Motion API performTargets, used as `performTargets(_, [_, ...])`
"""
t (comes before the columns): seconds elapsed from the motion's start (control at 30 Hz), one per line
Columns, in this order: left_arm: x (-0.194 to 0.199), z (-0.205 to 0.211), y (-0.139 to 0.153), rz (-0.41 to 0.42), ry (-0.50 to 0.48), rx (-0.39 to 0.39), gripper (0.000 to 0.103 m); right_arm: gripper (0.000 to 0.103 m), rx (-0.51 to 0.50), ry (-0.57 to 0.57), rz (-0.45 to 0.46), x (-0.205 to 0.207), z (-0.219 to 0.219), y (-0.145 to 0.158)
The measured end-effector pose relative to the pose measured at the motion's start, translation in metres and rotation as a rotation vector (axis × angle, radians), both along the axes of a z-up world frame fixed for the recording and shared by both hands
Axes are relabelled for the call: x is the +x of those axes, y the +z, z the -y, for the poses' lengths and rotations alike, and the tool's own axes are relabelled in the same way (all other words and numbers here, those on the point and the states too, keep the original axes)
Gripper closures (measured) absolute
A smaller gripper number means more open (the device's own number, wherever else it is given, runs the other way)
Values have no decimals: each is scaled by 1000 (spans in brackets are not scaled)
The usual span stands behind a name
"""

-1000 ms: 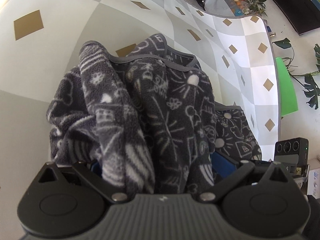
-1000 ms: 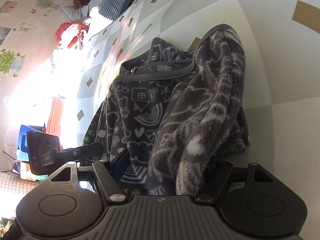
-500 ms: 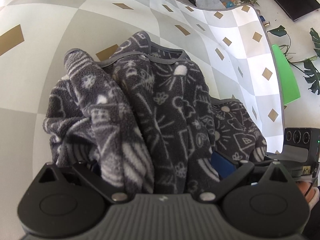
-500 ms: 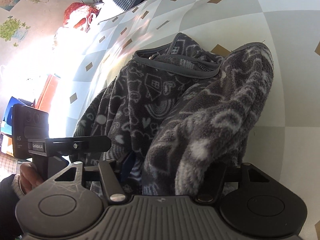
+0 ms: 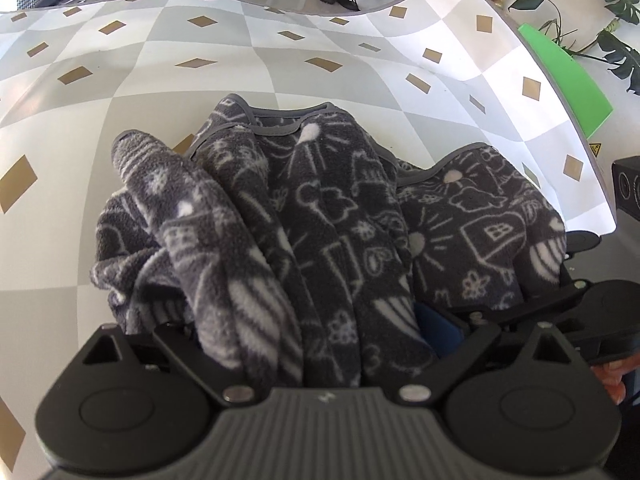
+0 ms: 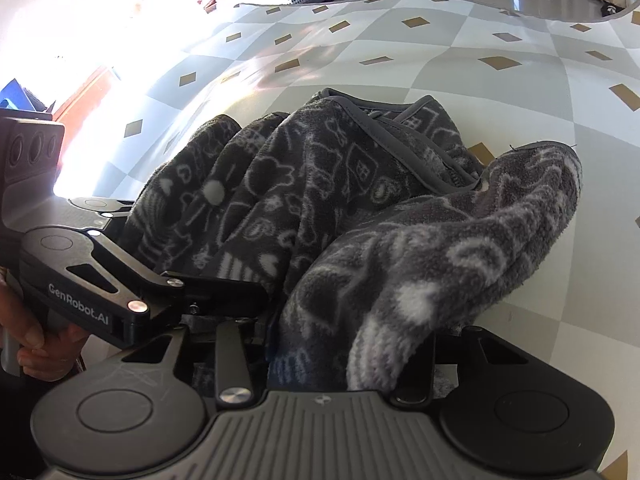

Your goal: Fold clothes

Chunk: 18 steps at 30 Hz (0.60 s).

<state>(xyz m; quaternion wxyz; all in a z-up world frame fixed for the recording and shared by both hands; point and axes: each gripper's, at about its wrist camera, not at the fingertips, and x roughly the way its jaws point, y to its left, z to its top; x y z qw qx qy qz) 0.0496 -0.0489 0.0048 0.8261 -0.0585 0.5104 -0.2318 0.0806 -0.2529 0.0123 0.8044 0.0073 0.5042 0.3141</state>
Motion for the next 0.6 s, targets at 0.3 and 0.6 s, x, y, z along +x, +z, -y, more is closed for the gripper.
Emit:
performTargets(0.3, [6, -3, -13, -15, 13, 2, 0, 48, 5, -21, 12, -4, 7, -7])
performTargets(0.6, [0, 4, 0, 37, -8, 5, 14, 64, -52, 38, 88, -14, -3, 6])
